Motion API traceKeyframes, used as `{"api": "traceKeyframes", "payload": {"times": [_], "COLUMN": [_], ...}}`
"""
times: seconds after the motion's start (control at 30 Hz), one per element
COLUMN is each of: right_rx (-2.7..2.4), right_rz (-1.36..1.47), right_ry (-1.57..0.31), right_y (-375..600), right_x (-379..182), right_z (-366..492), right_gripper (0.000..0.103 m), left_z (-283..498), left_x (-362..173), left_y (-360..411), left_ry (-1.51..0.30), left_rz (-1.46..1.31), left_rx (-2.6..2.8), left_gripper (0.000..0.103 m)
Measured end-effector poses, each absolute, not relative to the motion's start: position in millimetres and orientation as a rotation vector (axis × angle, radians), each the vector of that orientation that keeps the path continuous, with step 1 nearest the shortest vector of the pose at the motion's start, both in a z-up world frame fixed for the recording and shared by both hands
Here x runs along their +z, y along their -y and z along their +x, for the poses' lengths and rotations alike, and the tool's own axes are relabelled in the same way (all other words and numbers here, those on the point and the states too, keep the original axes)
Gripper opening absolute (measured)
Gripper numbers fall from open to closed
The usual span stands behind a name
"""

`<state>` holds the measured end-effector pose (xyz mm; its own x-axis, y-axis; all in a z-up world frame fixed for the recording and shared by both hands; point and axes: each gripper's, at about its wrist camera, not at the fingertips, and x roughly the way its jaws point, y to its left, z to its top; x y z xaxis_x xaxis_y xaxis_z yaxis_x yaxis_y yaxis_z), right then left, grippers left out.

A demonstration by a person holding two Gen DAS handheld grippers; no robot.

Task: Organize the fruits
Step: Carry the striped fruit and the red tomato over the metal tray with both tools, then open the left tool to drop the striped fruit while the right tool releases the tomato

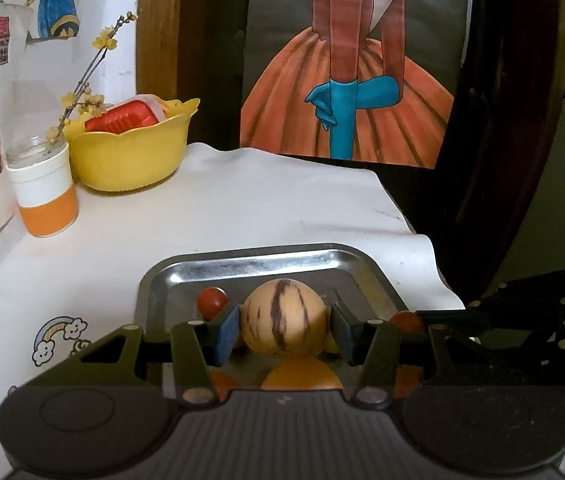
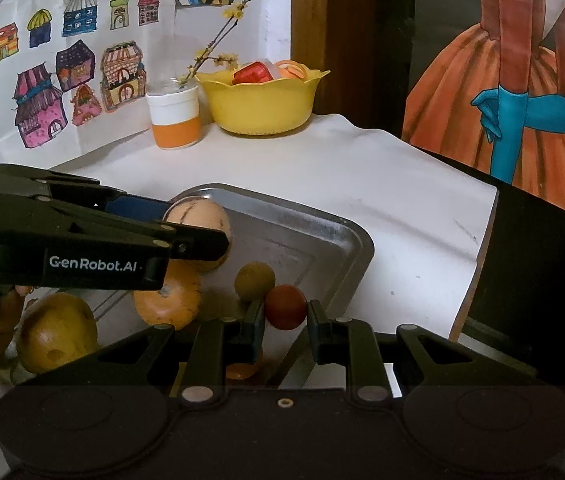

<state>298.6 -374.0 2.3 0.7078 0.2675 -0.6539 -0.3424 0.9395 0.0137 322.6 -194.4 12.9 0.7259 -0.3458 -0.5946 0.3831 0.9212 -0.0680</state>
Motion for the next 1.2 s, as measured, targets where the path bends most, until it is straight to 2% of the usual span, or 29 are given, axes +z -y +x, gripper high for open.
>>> {"api": "traceKeyframes", "payload": {"times": [0.1, 0.13, 0.6, 0.73, 1.0, 1.07, 1.2], "right_rx": [0.336, 0.334, 0.325, 0.317, 0.303, 0.301, 0.298], "right_rz": [-0.107, -0.106, -0.093, -0.087, -0.076, -0.074, -0.070], "right_ry": [-0.712, -0.713, -0.708, -0.707, -0.697, -0.691, -0.682], "right_y": [376, 376, 378, 380, 381, 380, 379], "right_x": [0, -1, -2, -2, -1, 1, 4], "right_z": [298, 298, 296, 296, 294, 292, 289], "right_gripper": [0.025, 0.025, 0.026, 0.030, 0.041, 0.049, 0.059], "left_z": [323, 323, 321, 321, 317, 316, 313], "left_x": [10, 10, 15, 16, 23, 25, 29], "left_y": [195, 194, 196, 195, 189, 188, 183], "left_ry": [-0.654, -0.651, -0.637, -0.635, -0.599, -0.590, -0.577], "left_rz": [0.058, 0.055, 0.062, 0.053, 0.039, 0.034, 0.023], "left_rx": [-0.399, -0.400, -0.403, -0.397, -0.375, -0.365, -0.350], "left_gripper": [0.053, 0.049, 0.049, 0.054, 0.074, 0.082, 0.089]}}
